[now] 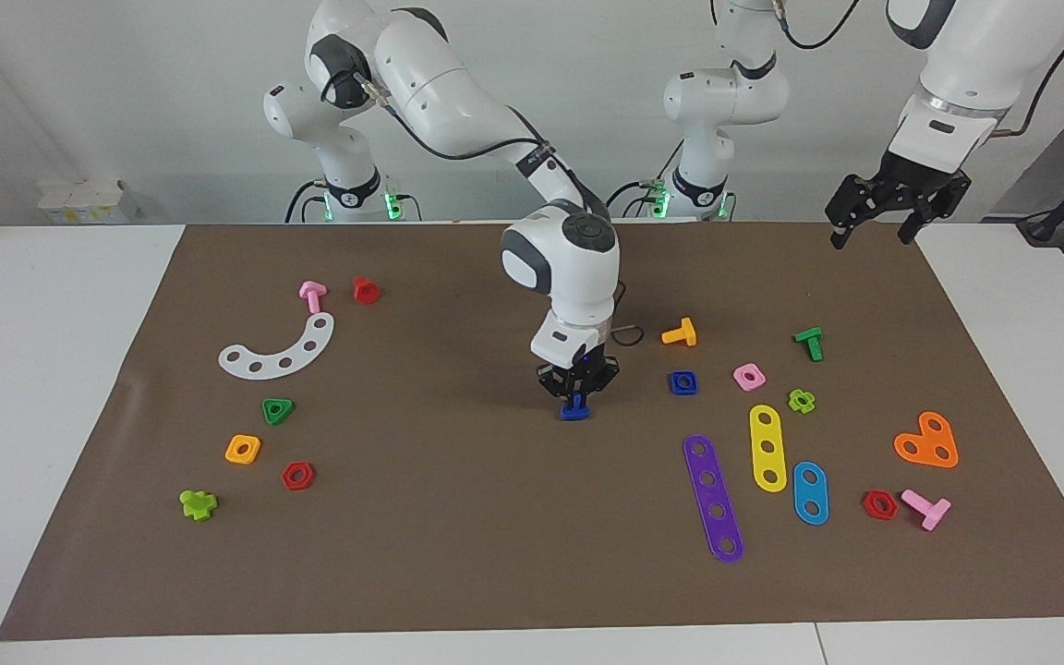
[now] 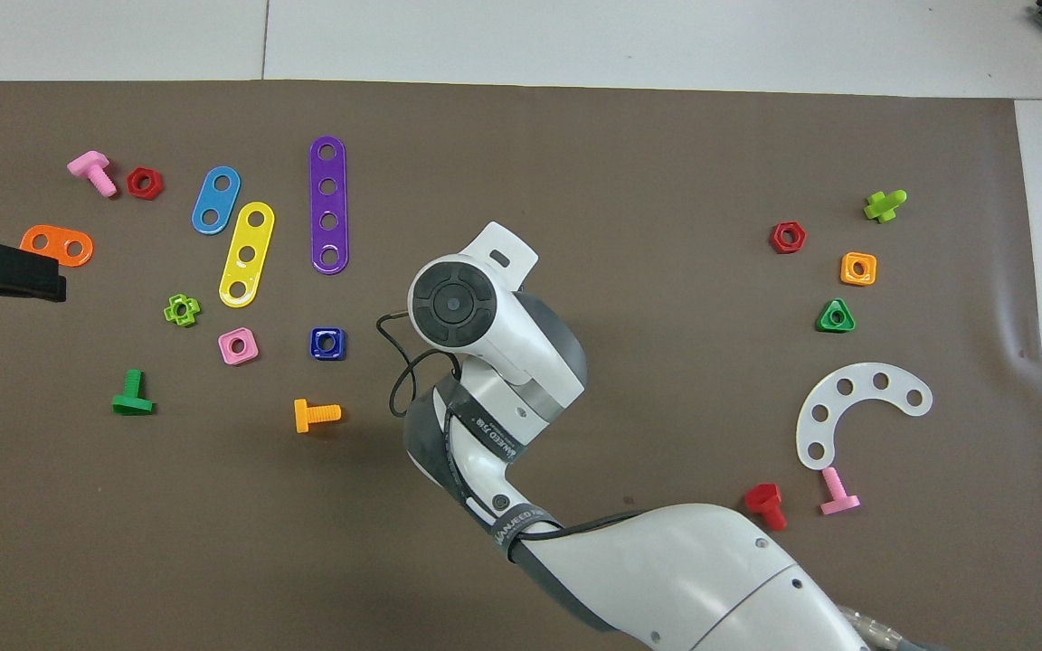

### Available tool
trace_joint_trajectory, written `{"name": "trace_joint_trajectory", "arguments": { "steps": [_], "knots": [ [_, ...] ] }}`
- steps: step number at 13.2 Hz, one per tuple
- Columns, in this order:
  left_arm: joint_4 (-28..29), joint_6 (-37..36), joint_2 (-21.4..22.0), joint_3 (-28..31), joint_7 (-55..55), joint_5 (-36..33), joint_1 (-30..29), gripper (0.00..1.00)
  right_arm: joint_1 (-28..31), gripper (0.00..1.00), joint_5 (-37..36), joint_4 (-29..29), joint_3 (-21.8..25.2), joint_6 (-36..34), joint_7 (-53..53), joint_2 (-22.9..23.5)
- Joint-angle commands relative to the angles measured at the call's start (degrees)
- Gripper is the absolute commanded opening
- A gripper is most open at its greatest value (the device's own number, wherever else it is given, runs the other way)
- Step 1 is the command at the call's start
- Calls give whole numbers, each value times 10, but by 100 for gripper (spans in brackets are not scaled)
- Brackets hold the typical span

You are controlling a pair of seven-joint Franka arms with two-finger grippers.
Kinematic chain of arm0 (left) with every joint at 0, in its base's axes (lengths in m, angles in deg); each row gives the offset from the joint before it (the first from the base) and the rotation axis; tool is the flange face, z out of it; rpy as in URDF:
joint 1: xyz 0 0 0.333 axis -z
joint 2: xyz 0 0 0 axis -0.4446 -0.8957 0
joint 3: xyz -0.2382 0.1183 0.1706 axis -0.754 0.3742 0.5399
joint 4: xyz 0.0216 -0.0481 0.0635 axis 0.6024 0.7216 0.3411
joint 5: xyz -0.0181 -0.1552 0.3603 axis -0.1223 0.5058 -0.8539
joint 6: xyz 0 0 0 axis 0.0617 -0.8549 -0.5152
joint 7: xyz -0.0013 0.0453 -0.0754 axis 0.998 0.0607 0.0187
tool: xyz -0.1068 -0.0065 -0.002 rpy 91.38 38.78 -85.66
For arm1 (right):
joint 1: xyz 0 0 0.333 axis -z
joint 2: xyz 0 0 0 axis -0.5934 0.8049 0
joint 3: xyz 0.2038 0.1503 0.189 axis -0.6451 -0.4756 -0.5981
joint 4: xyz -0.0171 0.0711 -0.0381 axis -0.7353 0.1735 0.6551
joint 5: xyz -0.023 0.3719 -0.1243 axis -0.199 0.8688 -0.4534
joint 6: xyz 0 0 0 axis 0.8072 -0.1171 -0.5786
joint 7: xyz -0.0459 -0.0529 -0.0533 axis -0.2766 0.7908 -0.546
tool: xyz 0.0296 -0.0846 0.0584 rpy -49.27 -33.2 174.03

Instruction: Unscrew and place screws in storage area

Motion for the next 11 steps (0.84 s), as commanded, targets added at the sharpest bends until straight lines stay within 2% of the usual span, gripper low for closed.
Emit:
{"name": "trace_joint_trajectory", "arguments": {
  "steps": [1, 5, 9, 11],
  "knots": [
    [-6, -7, -2, 0, 1, -14, 2, 100, 73, 0, -13, 54, -4, -26, 18, -87],
    [21, -4, 10, 1, 1, -14, 1, 100, 203, 0, -2, 185, -5, -30, 184, -193],
    [28, -6, 14, 2, 4, -14, 2, 100, 304, 0, 55, 285, -6, 16, 346, -225],
    [28, -14, 14, 5, 6, -14, 1, 100, 336, 0, 71, 346, -6, 77, 399, -236]
  ]
}}
